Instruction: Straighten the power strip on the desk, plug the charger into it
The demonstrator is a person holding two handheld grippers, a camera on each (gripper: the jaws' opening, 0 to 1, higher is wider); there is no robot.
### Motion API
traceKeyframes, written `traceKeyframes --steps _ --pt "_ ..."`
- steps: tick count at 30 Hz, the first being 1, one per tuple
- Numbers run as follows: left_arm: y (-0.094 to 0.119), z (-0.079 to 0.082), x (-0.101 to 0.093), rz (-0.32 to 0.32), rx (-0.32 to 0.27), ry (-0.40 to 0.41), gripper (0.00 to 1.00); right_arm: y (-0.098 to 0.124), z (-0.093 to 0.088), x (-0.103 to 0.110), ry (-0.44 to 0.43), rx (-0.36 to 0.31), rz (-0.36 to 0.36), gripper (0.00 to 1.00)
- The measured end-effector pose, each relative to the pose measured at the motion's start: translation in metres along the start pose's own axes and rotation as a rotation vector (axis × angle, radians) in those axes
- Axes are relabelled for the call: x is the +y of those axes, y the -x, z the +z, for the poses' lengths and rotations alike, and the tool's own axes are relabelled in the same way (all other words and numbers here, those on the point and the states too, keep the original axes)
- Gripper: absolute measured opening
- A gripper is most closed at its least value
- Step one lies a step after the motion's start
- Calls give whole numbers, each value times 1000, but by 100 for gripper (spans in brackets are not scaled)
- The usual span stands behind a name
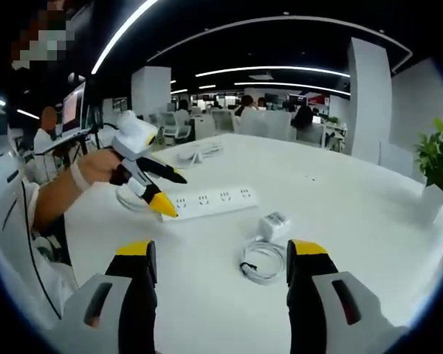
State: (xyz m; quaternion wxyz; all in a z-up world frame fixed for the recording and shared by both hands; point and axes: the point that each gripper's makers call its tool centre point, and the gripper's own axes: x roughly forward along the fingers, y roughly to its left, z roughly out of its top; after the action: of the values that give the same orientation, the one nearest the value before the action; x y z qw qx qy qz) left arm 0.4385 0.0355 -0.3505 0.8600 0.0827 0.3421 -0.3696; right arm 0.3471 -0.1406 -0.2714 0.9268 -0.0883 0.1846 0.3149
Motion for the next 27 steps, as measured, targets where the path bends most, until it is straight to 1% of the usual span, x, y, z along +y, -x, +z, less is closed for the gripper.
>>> traceKeyframes --steps 4,6,7,10,12,14,17,20,27 --pt "-4 -2 4 13 19 -4 88 0 0 2 -1 -2 5 70" --pt "-7 -4 6 16 36 -5 87 1 -1 1 -2 -1 7 70" --pt "-9 -8 7 21 58 -9 87 1 -1 1 -3 -1 7 70" --pt "-10 -12 9 33 82 -18 86 1 -1 0 -6 -4 10 70" --pt "-9 -12 9 33 81 -8 85 0 -2 0 -4 1 18 70" --pt "-8 -12 9 37 80 -7 84 -3 -3 1 31 31 33 70" --pt "-8 -12 9 30 87 -7 82 -7 -2 2 59 48 44 70" --pt "-8 -13 7 19 91 -6 80 -9 0 5 72 47 53 70" --pt "-10 -15 2 -15 103 -12 75 -10 -1 9 68 42 63 70"
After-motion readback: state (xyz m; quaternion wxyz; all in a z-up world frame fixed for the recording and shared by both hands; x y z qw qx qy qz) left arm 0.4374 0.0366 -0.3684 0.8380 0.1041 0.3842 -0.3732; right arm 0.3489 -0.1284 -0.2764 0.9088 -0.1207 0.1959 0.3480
